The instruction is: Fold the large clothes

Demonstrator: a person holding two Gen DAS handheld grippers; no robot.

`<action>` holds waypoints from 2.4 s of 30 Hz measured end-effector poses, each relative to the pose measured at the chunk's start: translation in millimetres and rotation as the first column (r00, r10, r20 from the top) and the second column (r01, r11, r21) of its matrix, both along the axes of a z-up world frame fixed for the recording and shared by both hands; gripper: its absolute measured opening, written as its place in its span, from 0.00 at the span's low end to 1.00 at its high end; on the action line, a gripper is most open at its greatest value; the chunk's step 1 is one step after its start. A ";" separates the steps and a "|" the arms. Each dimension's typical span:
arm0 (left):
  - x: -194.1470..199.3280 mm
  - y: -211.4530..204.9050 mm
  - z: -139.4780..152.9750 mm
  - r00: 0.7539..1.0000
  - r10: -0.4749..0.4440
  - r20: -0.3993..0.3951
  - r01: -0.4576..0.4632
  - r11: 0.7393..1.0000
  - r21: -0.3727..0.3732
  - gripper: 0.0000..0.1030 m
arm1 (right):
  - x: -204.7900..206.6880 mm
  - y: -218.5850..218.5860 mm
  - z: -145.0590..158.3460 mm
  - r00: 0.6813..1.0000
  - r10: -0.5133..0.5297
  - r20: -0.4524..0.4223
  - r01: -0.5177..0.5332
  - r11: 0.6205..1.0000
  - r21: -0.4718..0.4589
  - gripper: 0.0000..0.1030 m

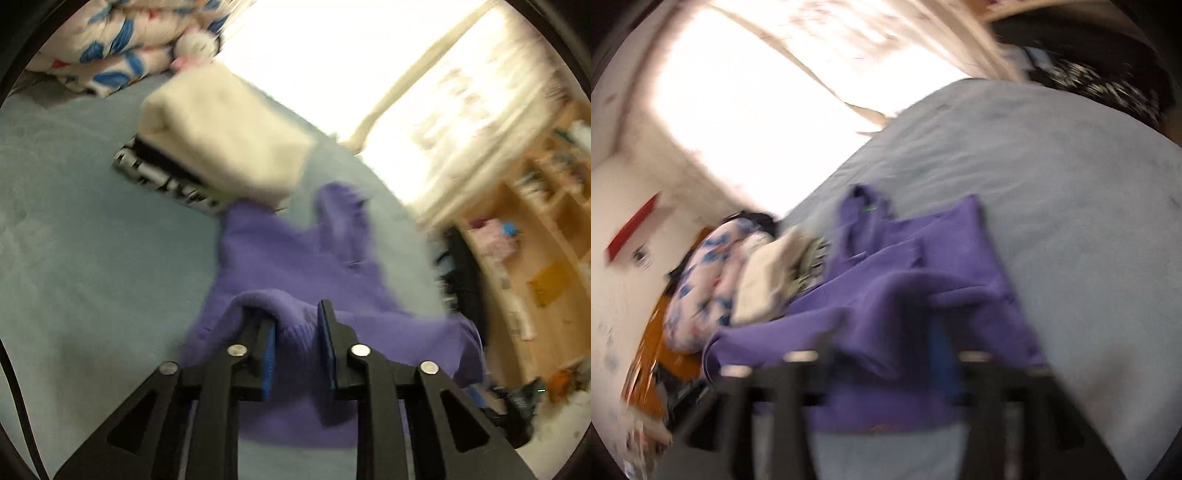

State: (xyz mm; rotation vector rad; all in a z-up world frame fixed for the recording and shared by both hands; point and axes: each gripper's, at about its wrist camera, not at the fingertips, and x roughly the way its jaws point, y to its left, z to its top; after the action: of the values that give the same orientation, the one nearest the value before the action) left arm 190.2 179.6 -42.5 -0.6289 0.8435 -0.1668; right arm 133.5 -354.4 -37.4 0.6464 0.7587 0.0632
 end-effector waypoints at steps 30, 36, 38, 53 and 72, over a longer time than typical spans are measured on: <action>92.2 -52.0 -91.7 0.911 -0.362 -0.196 0.412 0.818 0.401 0.49 | 135.8 42.5 -107.1 0.921 0.247 -0.300 -0.358 0.840 -0.408 0.37; 67.7 -77.7 -75.8 0.930 -0.340 -0.139 0.351 0.712 0.608 0.21 | 107.7 49.3 -89.2 0.952 0.196 -0.235 -0.292 0.814 -0.502 0.10; 58.3 -81.2 -62.9 0.944 -0.315 -0.097 0.300 0.701 0.647 0.17 | 95.9 45.9 -76.8 0.965 0.182 -0.192 -0.255 0.826 -0.503 0.10; 55.5 -102.2 33.5 0.956 -0.244 0.166 0.045 0.677 0.734 0.11 | 66.4 33.3 26.4 0.986 0.088 0.144 -0.004 0.865 -0.502 0.10; 206.8 -135.1 -101.8 0.990 -0.136 0.030 0.061 0.619 0.783 0.16 | 211.8 28.8 -111.5 0.982 -0.117 -0.149 0.011 0.818 -0.574 0.14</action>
State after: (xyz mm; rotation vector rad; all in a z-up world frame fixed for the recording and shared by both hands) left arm 397.0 44.6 -144.3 0.2653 0.7714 0.0878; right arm 345.3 -325.7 -148.8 0.0961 0.8751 -0.2846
